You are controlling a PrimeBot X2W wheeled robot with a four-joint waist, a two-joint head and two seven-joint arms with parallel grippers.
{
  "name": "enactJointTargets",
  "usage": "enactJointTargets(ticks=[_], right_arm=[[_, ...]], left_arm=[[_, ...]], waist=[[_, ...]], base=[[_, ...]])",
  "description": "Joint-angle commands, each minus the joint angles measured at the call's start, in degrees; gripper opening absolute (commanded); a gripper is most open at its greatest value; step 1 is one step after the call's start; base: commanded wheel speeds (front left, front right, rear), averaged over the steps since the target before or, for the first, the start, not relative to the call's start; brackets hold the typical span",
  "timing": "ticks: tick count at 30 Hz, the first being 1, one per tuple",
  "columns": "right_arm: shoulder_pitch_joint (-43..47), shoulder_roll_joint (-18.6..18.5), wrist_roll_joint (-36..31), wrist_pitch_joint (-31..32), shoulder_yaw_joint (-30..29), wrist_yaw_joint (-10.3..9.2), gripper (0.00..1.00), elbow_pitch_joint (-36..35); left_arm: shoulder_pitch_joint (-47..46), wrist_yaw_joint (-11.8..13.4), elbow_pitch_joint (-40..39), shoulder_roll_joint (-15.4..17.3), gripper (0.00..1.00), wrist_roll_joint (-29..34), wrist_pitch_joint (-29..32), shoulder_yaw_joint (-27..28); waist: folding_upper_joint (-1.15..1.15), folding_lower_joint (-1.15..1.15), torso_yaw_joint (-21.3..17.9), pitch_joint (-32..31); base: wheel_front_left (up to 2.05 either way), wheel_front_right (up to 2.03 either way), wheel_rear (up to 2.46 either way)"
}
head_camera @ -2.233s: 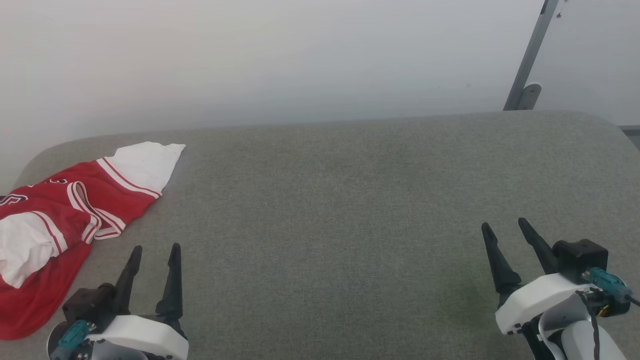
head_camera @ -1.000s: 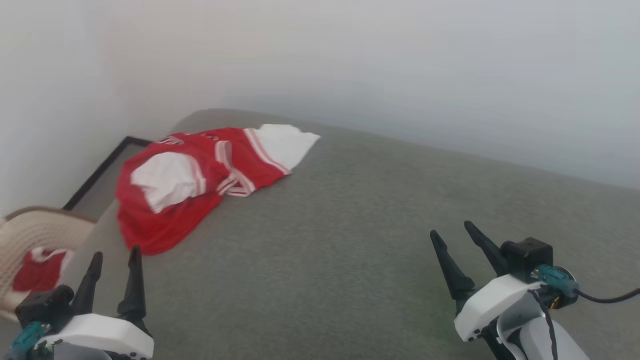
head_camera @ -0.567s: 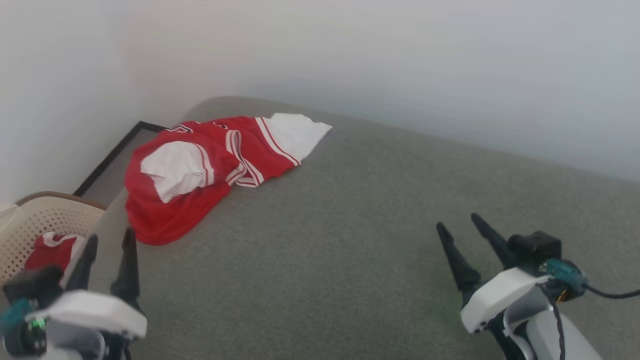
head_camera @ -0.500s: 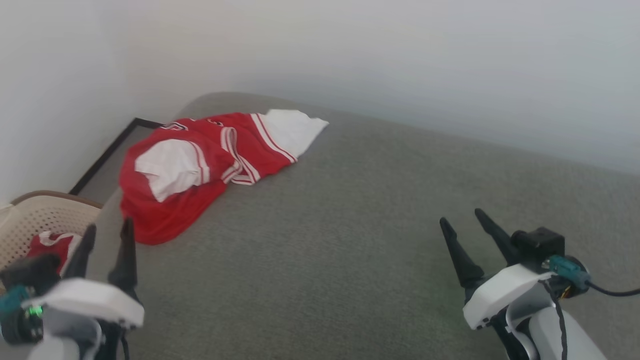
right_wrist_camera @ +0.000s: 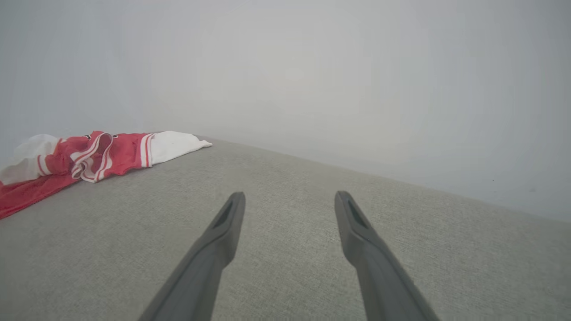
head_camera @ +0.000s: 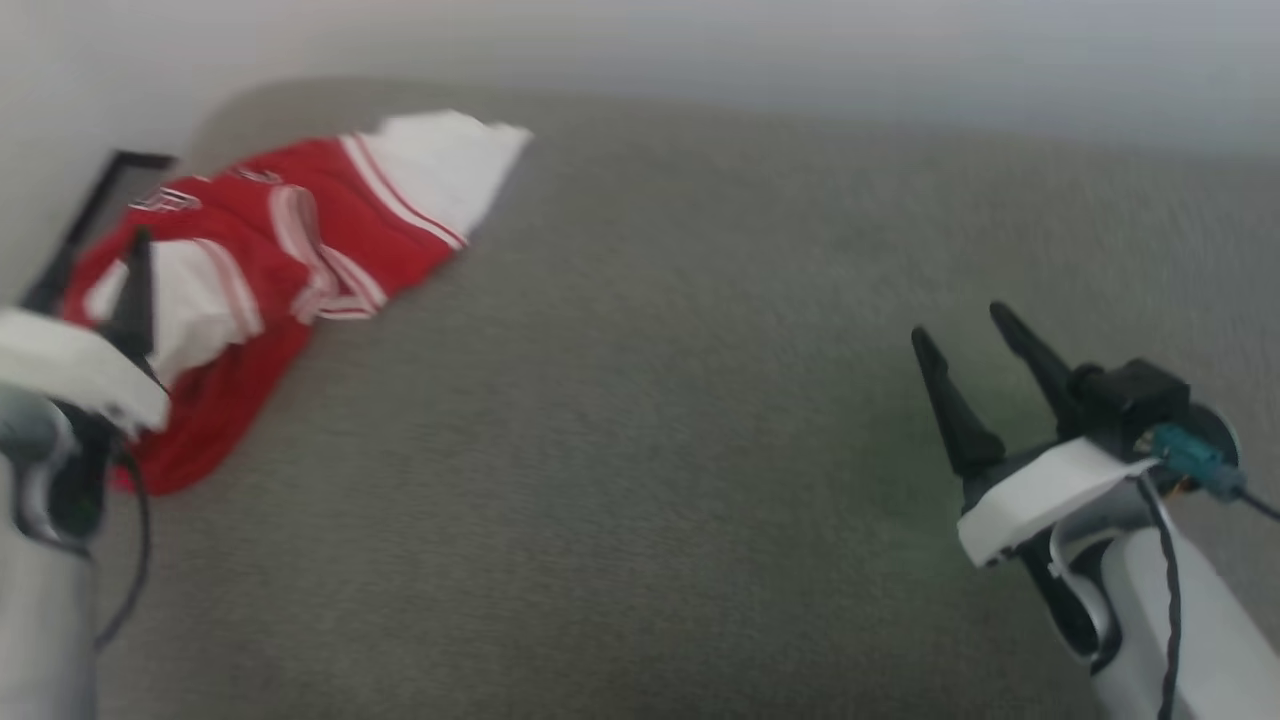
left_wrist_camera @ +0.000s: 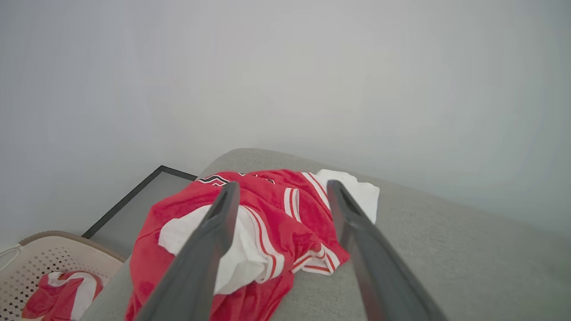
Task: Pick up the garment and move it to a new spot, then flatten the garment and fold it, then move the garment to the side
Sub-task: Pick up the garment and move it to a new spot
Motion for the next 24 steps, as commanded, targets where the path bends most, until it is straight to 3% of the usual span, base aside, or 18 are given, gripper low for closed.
enactJointTargets(ticks=[1, 13, 19, 24], right_arm=[[-1.37, -0.31, -0.52, 0.28, -0.17, 0.0, 1.0, -0.92], [-4.29, -2.52, -1.91, 2.64, -3.1, 0.0, 1.0, -8.18], [-4.15, -3.56, -2.76, 4.38, -4.71, 0.0, 1.0, -11.93], [-3.73, -3.85, -3.27, 5.54, -5.41, 0.0, 1.0, -13.92]], left_arm=[[-3.15, -0.31, 2.43, 0.79, 1.0, -1.13, 1.0, -0.03], [-22.39, 0.38, 23.68, 5.65, 1.0, -1.8, 12.14, -2.01], [-28.42, 1.7, 33.24, 4.86, 1.0, -0.92, 17.96, -4.31], [-29.46, 1.88, 40.24, 2.4, 1.0, 0.37, 22.58, -7.21]], waist=[[0.0, 0.0, -4.73, 5.98], [0.0, 0.0, -8.95, 18.62], [0.0, 0.0, -9.08, 22.64], [0.0, 0.0, -9.0, 24.02]], base=[[0.0, 0.0, 0.0], [0.0, 0.0, 0.0], [0.0, 0.0, 0.0], [0.0, 0.0, 0.0]])
